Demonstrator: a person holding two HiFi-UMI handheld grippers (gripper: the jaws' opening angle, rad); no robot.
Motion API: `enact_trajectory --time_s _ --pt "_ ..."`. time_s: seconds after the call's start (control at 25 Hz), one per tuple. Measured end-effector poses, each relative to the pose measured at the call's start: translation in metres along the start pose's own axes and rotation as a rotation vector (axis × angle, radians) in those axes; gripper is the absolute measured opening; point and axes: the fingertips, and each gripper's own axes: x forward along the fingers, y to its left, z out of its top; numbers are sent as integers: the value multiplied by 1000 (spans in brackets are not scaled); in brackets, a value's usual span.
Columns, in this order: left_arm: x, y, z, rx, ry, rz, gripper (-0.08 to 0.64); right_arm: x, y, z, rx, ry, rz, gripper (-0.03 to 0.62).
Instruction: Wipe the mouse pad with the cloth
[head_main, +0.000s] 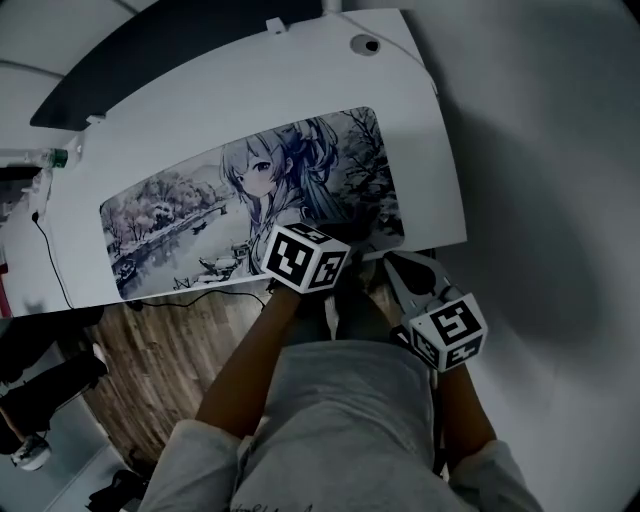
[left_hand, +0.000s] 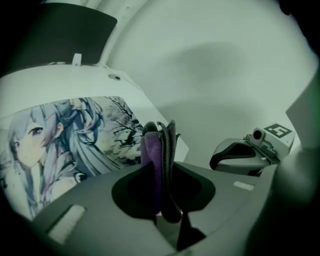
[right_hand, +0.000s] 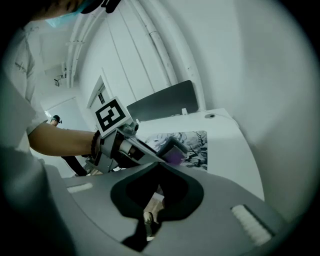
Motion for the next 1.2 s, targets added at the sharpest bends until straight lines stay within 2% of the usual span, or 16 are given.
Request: enact_trajectory --time_s 0.24,0.6,0.8,1.0,1.2 --pt "-83 39 -4 -31 -158 91 104 36 55 30 -80 -2 80 6" --pt "-214 77 -23 -40 -427 295 103 82 141 74 -198 -6 212 6" --pt "-276 74 -36 6 -563 388 103 92 176 86 -263 7 239 6" --pt "-317 66 -51 47 -668 479 104 92 196 96 -285 -10 254 6" --pt "-338 62 -67 50 -723 535 104 87 204 94 -246 -8 262 6"
